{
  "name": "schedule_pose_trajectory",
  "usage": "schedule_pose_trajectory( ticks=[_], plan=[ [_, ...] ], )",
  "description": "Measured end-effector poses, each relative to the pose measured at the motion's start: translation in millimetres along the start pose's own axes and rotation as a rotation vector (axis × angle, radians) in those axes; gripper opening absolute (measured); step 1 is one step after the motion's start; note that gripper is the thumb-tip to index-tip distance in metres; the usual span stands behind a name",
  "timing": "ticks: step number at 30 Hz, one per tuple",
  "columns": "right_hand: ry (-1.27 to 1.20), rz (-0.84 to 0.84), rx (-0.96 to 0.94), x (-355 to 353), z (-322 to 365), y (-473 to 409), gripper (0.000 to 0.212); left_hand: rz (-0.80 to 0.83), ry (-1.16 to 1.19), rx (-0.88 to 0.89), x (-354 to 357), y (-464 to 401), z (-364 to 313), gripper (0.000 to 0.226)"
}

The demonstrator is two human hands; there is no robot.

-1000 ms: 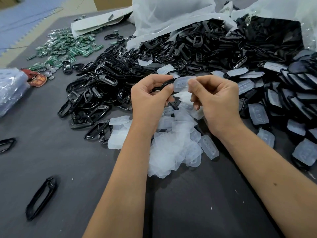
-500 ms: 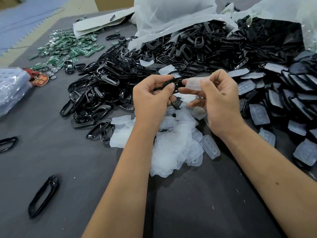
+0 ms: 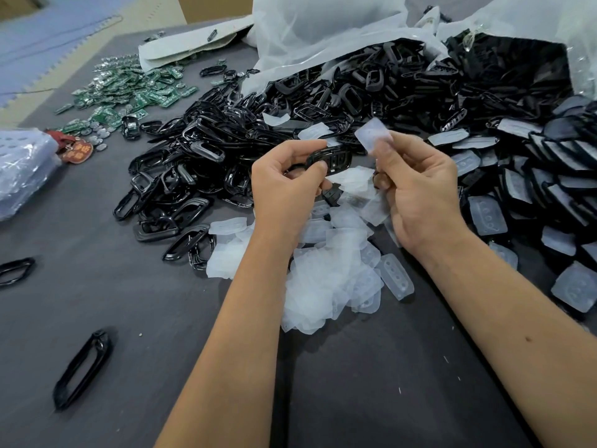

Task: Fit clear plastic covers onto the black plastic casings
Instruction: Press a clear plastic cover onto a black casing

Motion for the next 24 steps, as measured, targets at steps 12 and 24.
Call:
schedule_pose_trajectory(
  ticks=[12, 24],
  plan=[
    [0.308, 0.051, -0.165, 5, 8, 10, 0.004, 0.047, -0.032, 0.027, 1, 1, -2, 0.029],
    [0.567, -0.022, -0.294, 3, 7, 9, 0.007, 0.084, 0.052, -0.046, 6, 4, -5, 0.037]
  ],
)
Point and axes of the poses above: each hand's wrist, its own y-axis away from the middle knuckle, its own x-axis out of the palm, z = x × y, the point moved 4 cm from there along -y, towards the middle knuckle, and after that the axes turned 11 degrees about y, right-handed, at the moved point
